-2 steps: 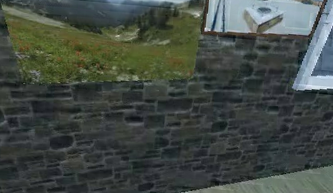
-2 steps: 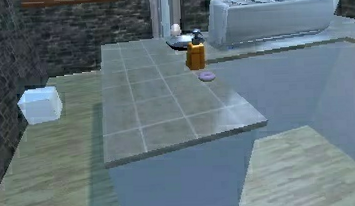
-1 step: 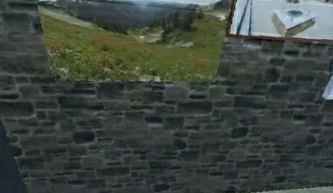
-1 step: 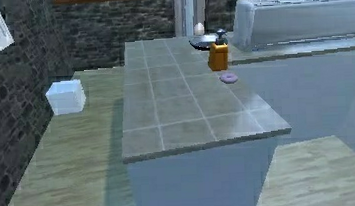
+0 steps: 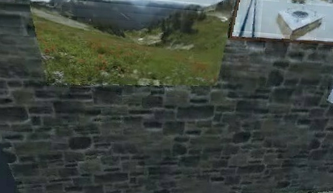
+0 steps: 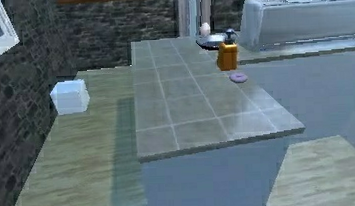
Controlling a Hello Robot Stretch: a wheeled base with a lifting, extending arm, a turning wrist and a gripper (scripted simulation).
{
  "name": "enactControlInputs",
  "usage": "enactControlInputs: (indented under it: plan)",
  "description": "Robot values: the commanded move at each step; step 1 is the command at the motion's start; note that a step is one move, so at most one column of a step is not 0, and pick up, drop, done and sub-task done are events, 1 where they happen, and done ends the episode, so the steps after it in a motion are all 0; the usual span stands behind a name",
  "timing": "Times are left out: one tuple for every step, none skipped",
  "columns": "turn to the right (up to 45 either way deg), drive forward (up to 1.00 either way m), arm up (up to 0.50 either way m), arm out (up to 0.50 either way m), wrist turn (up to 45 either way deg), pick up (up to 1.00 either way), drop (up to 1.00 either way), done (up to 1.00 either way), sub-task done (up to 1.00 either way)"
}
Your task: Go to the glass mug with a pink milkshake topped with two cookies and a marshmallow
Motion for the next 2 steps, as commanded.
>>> enactControlInputs:
  plan:
    - [30.0, 0.00, 0.00, 0.00, 0.0, 0.00, 0.00, 0.00, 0.00]
    - [0.0, 0.45, 0.00, 0.00, 0.0, 0.00, 0.00, 0.00, 0.00]
